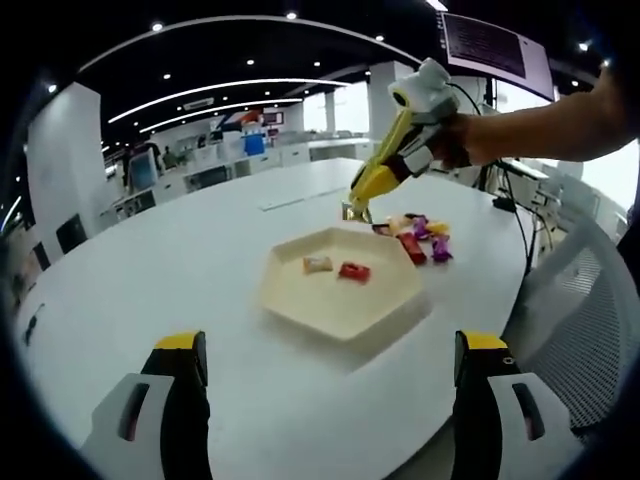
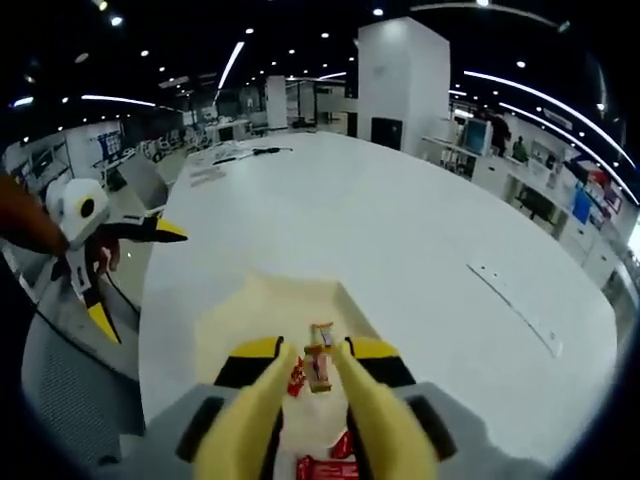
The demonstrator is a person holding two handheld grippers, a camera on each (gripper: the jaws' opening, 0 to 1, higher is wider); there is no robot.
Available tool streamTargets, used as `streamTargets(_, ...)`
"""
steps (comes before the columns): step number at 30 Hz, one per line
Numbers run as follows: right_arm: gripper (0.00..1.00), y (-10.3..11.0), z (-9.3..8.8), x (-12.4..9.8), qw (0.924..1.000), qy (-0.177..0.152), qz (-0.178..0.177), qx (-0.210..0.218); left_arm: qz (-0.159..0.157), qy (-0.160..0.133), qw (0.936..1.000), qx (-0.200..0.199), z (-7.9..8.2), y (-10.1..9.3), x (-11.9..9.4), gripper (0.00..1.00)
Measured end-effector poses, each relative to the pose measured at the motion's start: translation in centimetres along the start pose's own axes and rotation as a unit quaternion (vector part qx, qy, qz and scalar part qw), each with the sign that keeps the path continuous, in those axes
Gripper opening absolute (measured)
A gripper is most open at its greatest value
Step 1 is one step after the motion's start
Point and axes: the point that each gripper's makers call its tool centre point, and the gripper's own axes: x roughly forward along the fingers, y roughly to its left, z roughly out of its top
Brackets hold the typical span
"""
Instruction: Place the target food into the container with the food tongs after gripping and lifting it, then release it inside without dropping or visibly crushing the food.
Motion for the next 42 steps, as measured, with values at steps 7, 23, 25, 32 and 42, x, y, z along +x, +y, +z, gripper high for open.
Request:
streamTargets(7,0.23,0.1,0.0,-0.3,1.0000,-0.004,0.001,0.005,0.002,-0.001,1.0000,0.001,0.1,0.1,0.0,1.00)
streamTargets(23,0.24,-0.5,-0.2,-1.8,0.9997,-0.020,0.013,0.004,0.005,-0.002,1.0000,-0.002,0.1,0.2,-0.1,1.00)
streamTargets(25,0.24,-0.6,-0.2,-2.1,0.9996,-0.024,0.015,0.005,0.006,-0.003,1.0000,-0.003,0.1,0.3,-0.1,1.00)
streamTargets(32,0.24,-1.2,-0.6,-2.8,0.9992,-0.032,0.025,-0.002,0.009,-0.004,0.9999,-0.002,0.1,0.4,-0.1,1.00)
streamTargets(42,0.25,-3.6,-2.3,-4.5,0.9996,-0.026,0.006,0.002,0.008,-0.003,1.0000,-0.004,0.1,0.4,-0.1,1.00)
